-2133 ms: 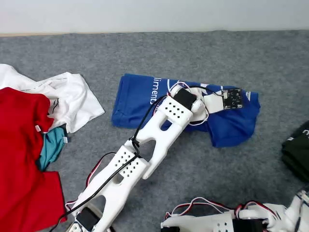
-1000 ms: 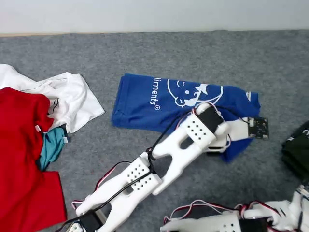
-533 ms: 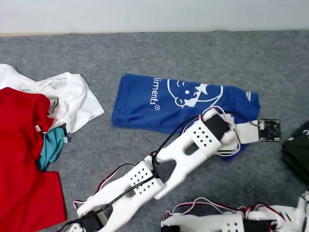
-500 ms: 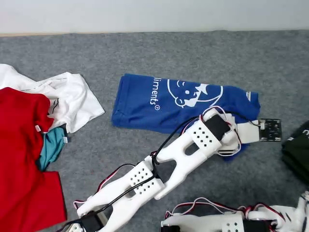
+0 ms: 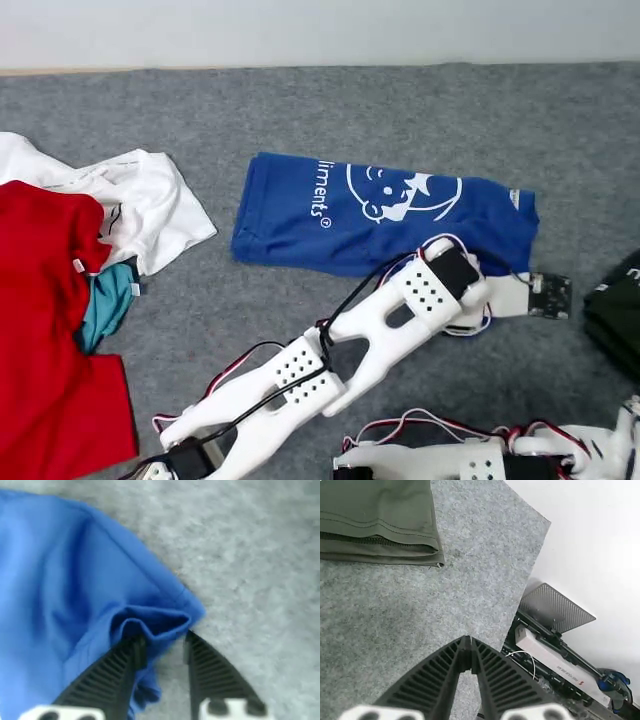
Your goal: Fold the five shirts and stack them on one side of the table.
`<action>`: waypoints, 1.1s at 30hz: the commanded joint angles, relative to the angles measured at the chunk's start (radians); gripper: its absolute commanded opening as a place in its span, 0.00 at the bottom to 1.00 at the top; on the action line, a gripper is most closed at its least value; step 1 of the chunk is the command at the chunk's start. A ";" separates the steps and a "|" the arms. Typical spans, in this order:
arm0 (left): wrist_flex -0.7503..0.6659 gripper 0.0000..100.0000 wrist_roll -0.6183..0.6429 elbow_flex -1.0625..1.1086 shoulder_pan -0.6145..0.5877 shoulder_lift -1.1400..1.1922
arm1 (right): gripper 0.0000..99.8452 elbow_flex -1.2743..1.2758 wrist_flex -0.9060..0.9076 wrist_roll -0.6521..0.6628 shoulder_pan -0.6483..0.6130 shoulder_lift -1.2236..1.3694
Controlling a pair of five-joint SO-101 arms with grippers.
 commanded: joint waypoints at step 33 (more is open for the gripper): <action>-0.249 0.09 0.258 -0.159 -0.212 -0.012 | 0.01 0.020 -0.018 0.005 0.007 -0.013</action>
